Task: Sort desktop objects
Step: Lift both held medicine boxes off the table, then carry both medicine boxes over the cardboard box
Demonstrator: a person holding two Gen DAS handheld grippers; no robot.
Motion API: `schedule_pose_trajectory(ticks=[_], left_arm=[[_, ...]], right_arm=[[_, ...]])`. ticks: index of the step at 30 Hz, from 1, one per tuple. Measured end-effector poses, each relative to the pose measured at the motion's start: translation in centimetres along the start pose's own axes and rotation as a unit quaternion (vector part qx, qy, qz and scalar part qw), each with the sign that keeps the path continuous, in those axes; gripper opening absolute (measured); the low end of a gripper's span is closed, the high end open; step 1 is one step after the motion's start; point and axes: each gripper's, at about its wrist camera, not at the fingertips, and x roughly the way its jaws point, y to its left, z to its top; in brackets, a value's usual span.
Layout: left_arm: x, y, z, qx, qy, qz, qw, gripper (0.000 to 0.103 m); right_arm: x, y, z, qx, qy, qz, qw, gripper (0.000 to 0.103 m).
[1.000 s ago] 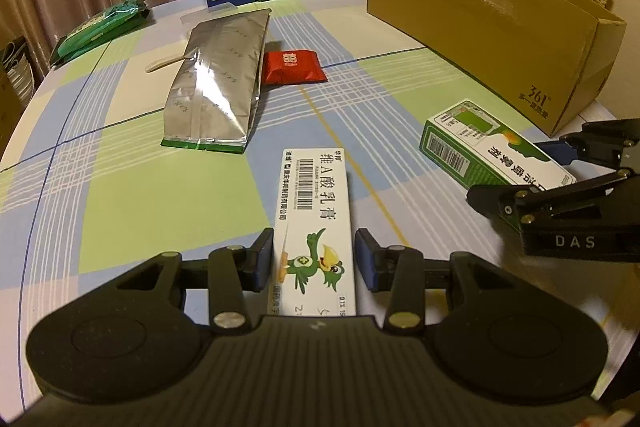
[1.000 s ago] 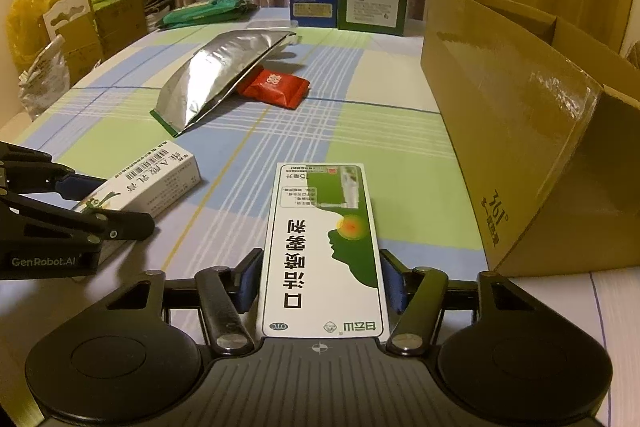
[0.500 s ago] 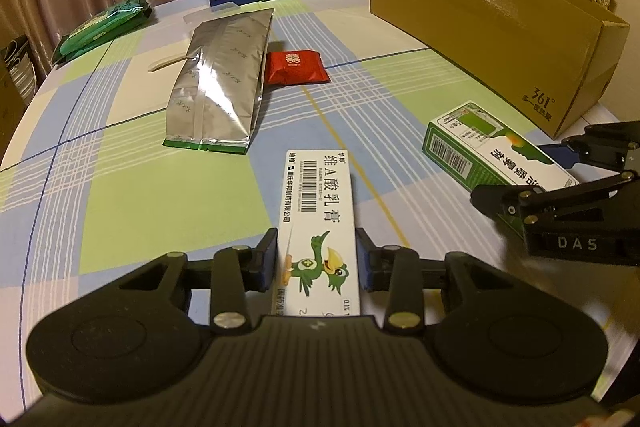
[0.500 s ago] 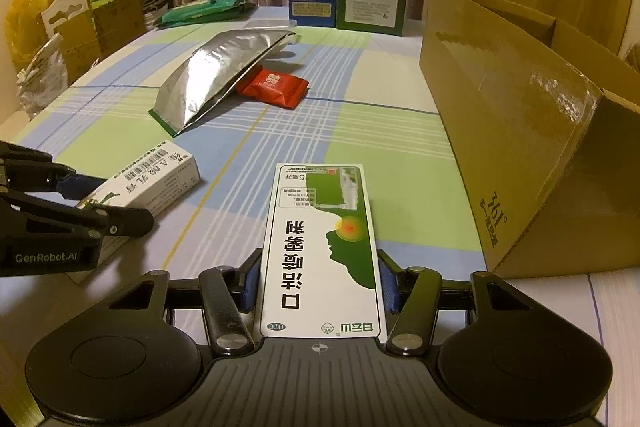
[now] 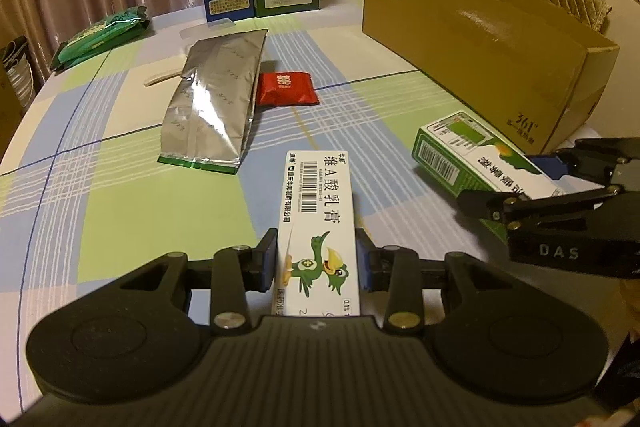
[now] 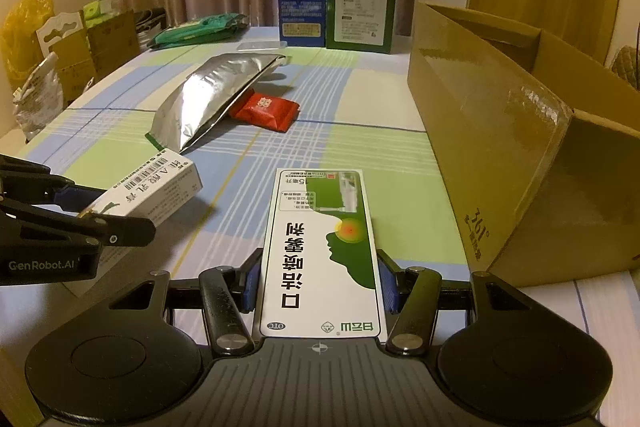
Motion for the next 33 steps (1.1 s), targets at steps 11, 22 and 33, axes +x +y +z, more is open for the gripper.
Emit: schedule_pose_trajectory(ticks=[11,22,33], left_arm=[[-1.5,-1.2,0.3,-0.012,0.0,-0.008,0.9999,0.033],[-3.8,-3.4,0.9,-0.019,-0.019,-0.007,0.9996,0.033],[-5.8,-6.4,3.5,-0.025,-0.044,-0.017,0.9985,0.033]], right_arm=[[-1.9,-0.1,0.1,-0.003,-0.015,0.001,1.0,0.053],[-5.1,-0.5,0.9,-0.002,-0.042,-0.006,0.999,0.053],[-8.9,-2.5,2.8,-0.001,-0.076,-0.017,0.997,0.053]])
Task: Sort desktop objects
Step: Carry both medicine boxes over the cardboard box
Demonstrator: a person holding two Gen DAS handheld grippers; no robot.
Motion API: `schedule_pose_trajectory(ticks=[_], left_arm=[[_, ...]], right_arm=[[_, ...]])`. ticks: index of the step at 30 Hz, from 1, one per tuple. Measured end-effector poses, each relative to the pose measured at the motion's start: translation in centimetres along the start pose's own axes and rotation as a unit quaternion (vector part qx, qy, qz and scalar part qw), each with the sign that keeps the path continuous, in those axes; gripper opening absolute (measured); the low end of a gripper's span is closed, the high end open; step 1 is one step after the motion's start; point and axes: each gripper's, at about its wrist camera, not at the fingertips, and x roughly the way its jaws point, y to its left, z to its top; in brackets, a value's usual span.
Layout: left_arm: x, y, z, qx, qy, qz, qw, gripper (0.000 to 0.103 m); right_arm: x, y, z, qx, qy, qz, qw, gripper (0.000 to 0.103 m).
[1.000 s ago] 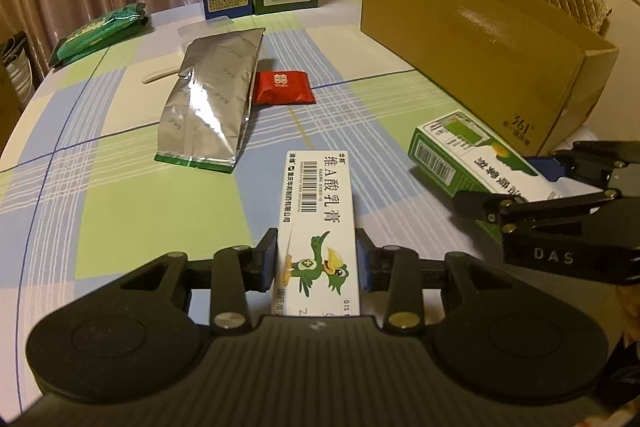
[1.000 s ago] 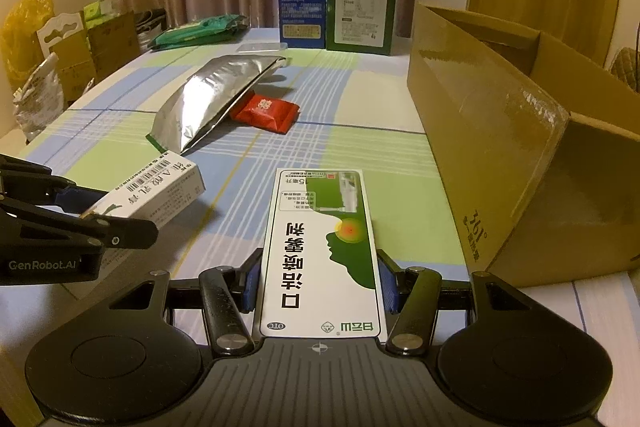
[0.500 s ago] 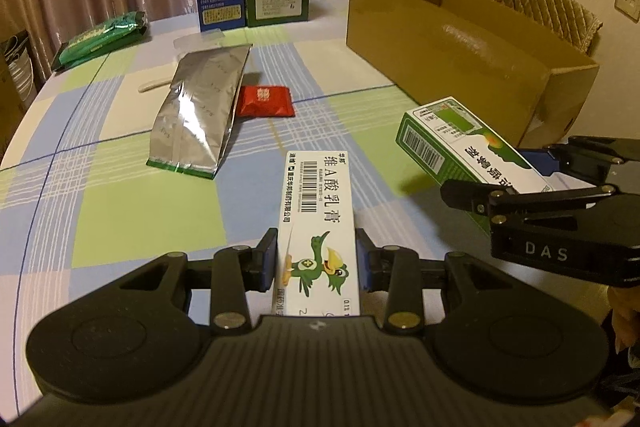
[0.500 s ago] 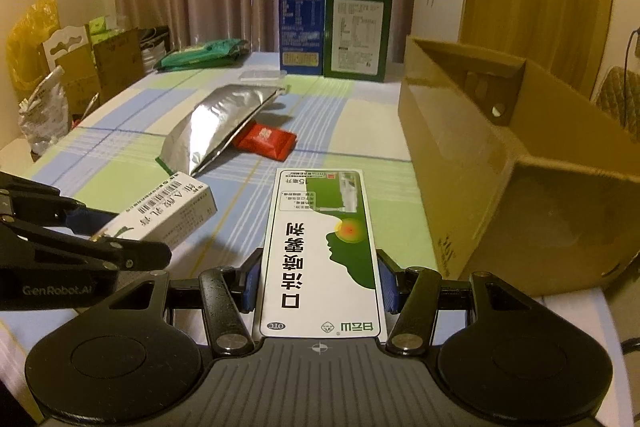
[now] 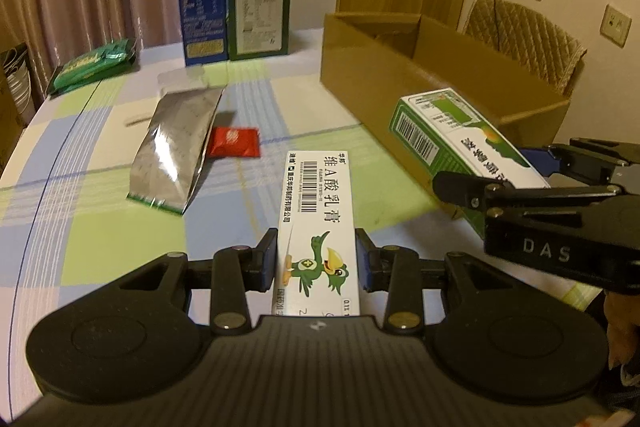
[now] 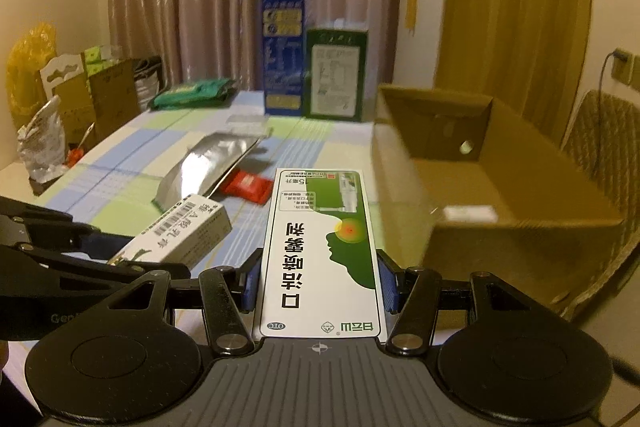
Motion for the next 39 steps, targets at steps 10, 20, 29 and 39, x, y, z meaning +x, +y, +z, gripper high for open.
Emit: schedule_pose_trajectory(ticks=[10,20,29,39], left_arm=[[0.1,-5.0,5.6,0.018,-0.036,-0.024,0.9989,0.033],[2.6,-9.9,9.6,0.034,-0.043,-0.051,0.9972,0.033],[5.4,-11.6,11.9,0.037,-0.04,-0.07,0.996,0.033],[8.5,-12.9,14.1,0.022,-0.035,-0.095,0.9947,0.033]], right_arm=[[-2.2,-6.2,4.5,0.025,-0.025,-0.036,0.999,0.053],[-2.3,-13.0,6.6,0.038,-0.034,-0.065,0.997,0.053],[-1.3,-16.6,6.8,0.051,-0.02,-0.073,0.996,0.053],[0.4,-19.4,7.4,0.067,-0.013,-0.083,0.994,0.053]])
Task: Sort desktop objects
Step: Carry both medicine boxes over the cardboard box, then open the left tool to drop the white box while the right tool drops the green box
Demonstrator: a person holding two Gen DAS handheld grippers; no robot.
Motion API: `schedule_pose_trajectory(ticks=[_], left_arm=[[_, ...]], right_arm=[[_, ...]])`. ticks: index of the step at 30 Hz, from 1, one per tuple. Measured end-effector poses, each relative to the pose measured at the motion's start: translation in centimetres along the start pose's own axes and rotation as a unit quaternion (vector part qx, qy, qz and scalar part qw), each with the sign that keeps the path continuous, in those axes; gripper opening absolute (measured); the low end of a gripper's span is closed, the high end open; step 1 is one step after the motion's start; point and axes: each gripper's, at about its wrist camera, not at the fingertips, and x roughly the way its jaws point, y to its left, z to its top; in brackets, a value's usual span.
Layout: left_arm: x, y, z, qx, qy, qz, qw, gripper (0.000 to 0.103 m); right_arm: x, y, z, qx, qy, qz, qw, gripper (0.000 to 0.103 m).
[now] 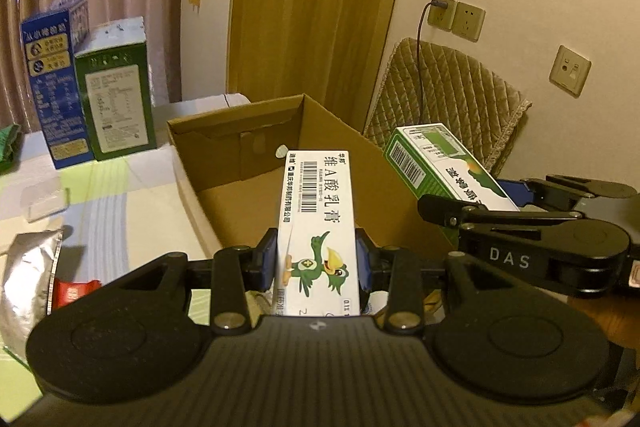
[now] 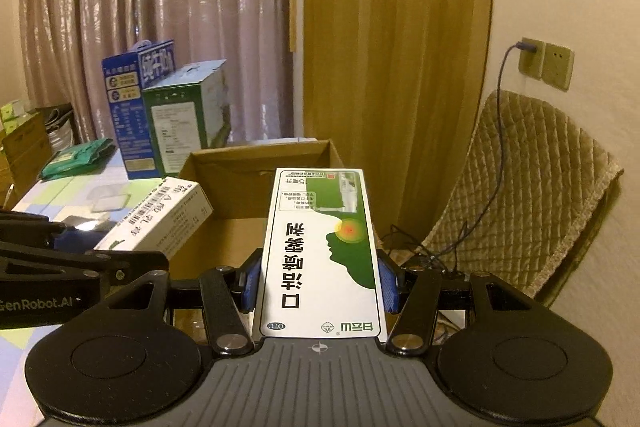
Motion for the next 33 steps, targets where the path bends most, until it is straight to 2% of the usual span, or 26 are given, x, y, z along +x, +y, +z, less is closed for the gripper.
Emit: schedule_pose_trajectory(ticks=[2,4,6,18,22,24,26,33], left_arm=[[0.9,0.2,0.0,-0.01,0.003,-0.007,0.9999,0.034],[1.7,0.6,-0.1,-0.019,0.007,-0.002,0.9998,0.04],[1.7,1.0,-0.2,-0.023,0.005,0.002,0.9997,0.04],[-1.3,4.1,-1.5,-0.037,-0.012,0.024,0.999,0.041],[-2.1,4.4,-1.8,-0.038,-0.015,0.025,0.9989,0.042],[-2.4,4.6,-1.9,-0.038,-0.017,0.027,0.9988,0.046],[-2.7,4.8,-2.1,-0.039,-0.018,0.031,0.9986,0.056],[-4.4,6.4,-3.2,-0.029,-0.018,0.047,0.9983,0.056]], right_arm=[[0.3,-0.4,-0.1,0.003,0.003,-0.004,1.0,0.053],[0.7,-0.8,-0.2,0.005,0.007,-0.006,1.0,0.053],[0.8,-1.1,-0.4,0.008,0.01,-0.007,1.0,0.053],[1.5,0.1,-0.4,0.012,0.016,0.009,1.0,0.053],[2.4,1.0,0.5,0.013,0.007,0.021,1.0,0.053],[2.8,1.4,0.8,0.009,-0.005,0.025,1.0,0.053],[2.9,1.7,1.1,0.009,-0.012,0.026,1.0,0.065],[0.8,1.8,0.2,0.008,-0.021,0.025,0.999,0.071]])
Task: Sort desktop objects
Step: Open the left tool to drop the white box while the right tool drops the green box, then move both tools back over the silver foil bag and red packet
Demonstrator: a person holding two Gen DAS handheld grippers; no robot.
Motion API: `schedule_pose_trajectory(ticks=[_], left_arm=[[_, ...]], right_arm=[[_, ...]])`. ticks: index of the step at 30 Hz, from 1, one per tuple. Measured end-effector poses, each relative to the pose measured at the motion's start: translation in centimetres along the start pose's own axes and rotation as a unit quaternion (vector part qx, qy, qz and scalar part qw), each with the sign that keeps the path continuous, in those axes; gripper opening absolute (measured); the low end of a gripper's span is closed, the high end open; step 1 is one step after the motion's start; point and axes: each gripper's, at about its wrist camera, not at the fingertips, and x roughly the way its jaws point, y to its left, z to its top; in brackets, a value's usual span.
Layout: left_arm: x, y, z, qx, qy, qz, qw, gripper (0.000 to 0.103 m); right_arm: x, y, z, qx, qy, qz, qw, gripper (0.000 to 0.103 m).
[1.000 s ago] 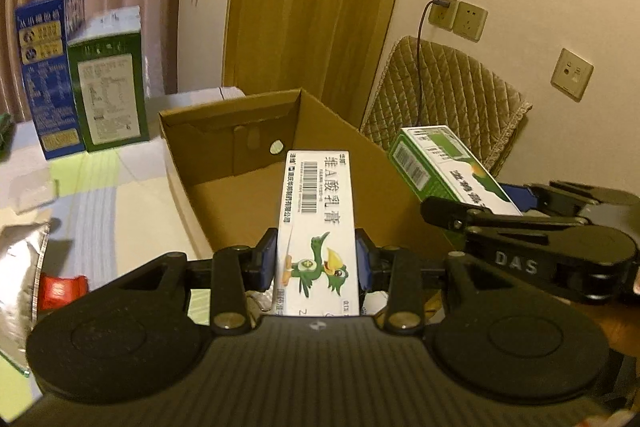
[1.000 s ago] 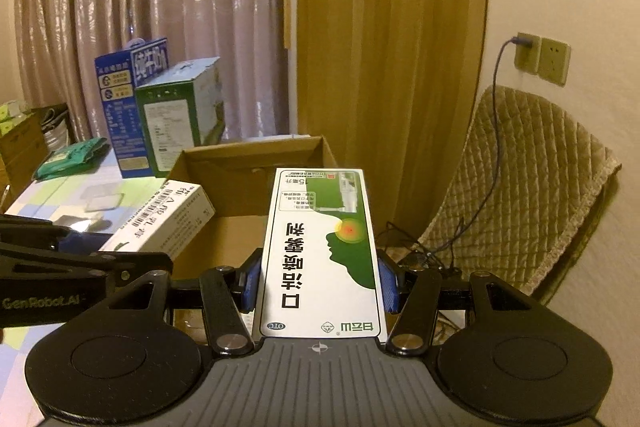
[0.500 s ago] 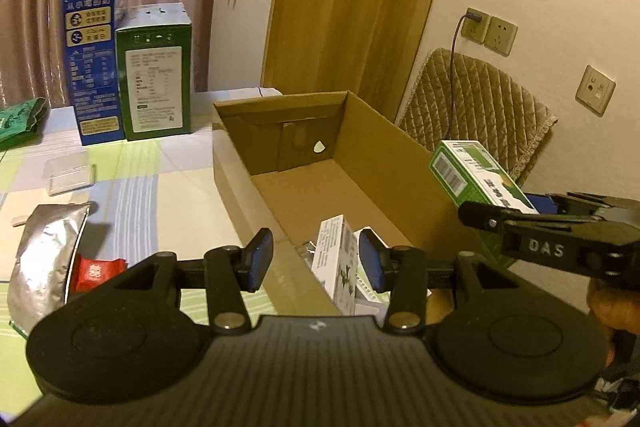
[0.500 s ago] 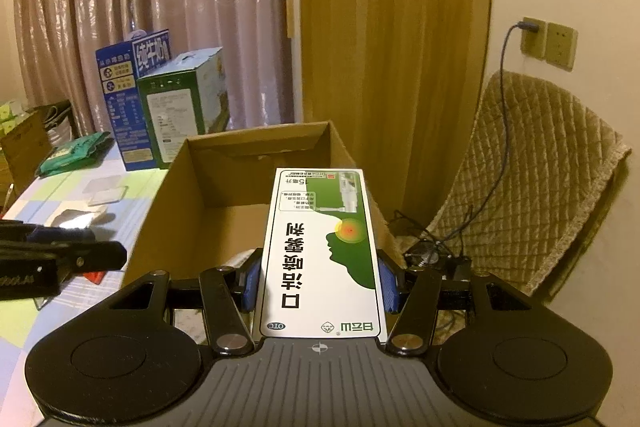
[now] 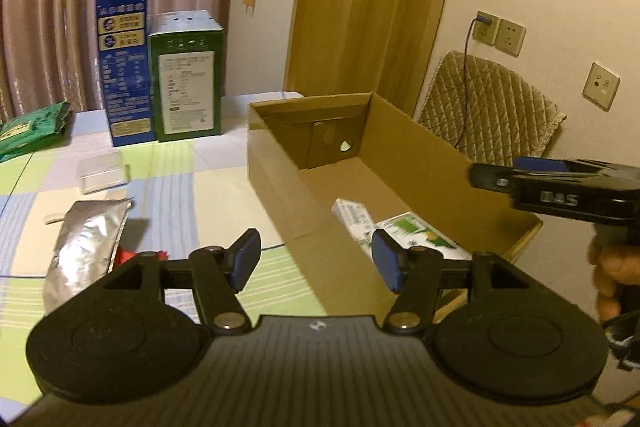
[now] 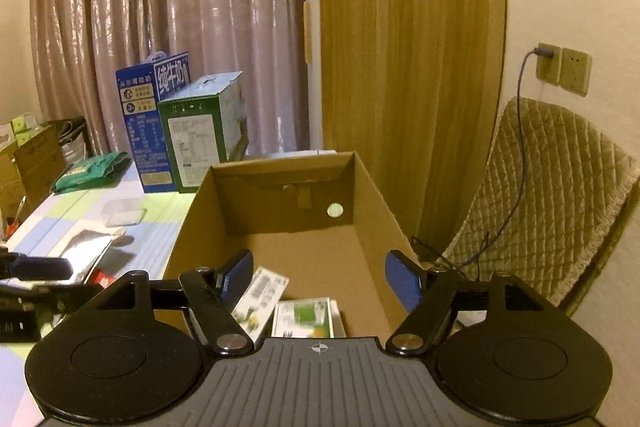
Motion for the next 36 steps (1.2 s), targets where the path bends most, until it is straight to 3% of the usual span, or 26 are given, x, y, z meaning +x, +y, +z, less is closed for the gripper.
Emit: schedule_pose_trajectory(ticks=[7,11,17,25,36], left_arm=[[-3.0,2.4,-2.0,0.01,0.002,0.024,0.9997,0.062],[-5.1,4.2,-3.7,0.005,0.004,0.037,0.9993,0.077],[-8.6,7.6,-5.6,0.003,0.005,0.069,0.9976,0.087],[-11.5,12.4,-7.2,0.014,0.002,0.122,0.9924,0.094],[-10.7,16.9,-8.3,0.016,0.015,0.126,0.9918,0.095]], right_arm=[[-3.5,1.2,-1.0,0.017,-0.01,0.009,1.0,0.079],[-5.6,3.3,-1.3,0.023,-0.024,0.042,0.999,0.084],[-7.3,8.3,-2.1,0.013,-0.028,0.097,0.995,0.089],[-6.0,14.9,-4.0,-0.032,0.002,0.142,0.989,0.092],[-2.4,19.3,-6.2,-0.087,0.048,0.166,0.981,0.093]])
